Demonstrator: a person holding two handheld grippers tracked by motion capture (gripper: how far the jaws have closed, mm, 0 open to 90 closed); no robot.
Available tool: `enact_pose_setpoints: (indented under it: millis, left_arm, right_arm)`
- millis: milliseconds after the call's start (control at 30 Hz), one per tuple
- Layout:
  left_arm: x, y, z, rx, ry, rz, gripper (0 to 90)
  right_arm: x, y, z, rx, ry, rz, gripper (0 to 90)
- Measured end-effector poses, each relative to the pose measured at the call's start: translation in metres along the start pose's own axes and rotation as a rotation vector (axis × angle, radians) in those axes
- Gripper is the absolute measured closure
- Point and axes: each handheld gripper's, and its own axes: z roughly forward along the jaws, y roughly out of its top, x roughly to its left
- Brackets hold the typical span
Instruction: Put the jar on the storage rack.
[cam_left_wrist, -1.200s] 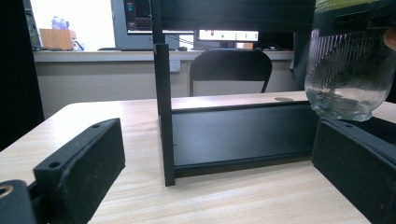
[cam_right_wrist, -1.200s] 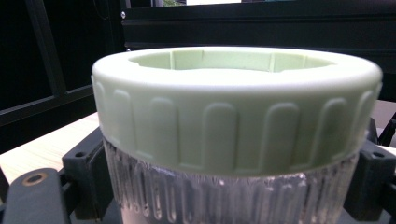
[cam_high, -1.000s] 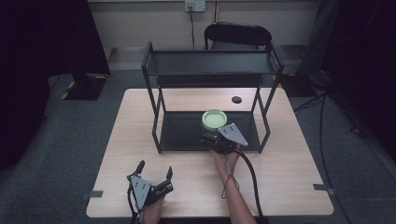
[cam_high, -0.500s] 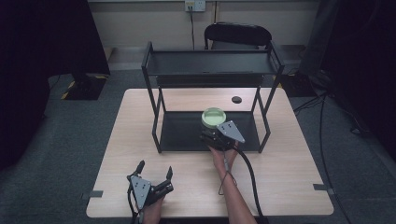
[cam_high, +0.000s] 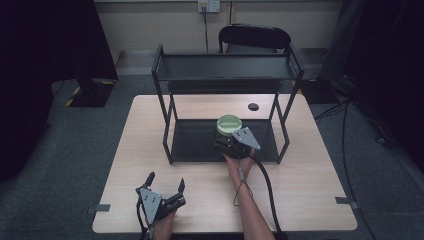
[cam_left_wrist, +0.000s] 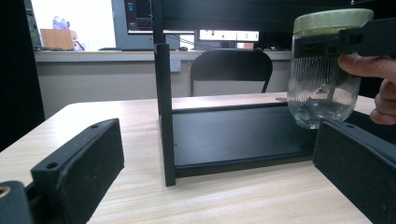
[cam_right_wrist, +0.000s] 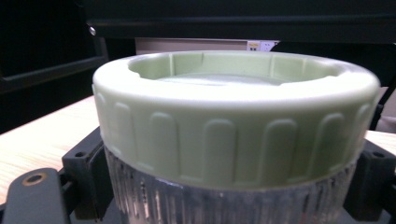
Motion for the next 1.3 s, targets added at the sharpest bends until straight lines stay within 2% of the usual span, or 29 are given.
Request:
enact_pose_setpoints:
  millis: [167,267,567,667,867,1300]
  left_arm:
    - [0.0,0.0,0.0,0.001,0.003,-0.001,1.5]
    - [0.0,0.0,0.0,0.003,0.006,-0.003,1.5]
    - [0.0,0.0,0.0,0.0,0.007,0.0,1.4]
    - [0.0,0.0,0.0,0.0,0.007,0.0,1.4]
    - [0.0,0.0,0.0,0.0,0.006,0.0,1.4]
    - [0.0,0.0,0.0,0.0,0.006,0.0,1.4]
  right_arm:
    - [-0.003,-0.003,0.003,0.006,-0.012,0.024,11.1]
    - [-0.004,-0.005,0.004,0.003,-0.003,0.037,11.1]
    - [-0.001,-0.01,0.008,0.012,-0.012,0.007,11.1]
    - [-0.001,-0.012,0.009,0.02,-0.01,0.021,11.1]
    - [0.0,-0.014,0.01,0.027,-0.012,0.006,11.1]
    - [0.0,-0.015,0.008,0.03,-0.015,0.005,11.1]
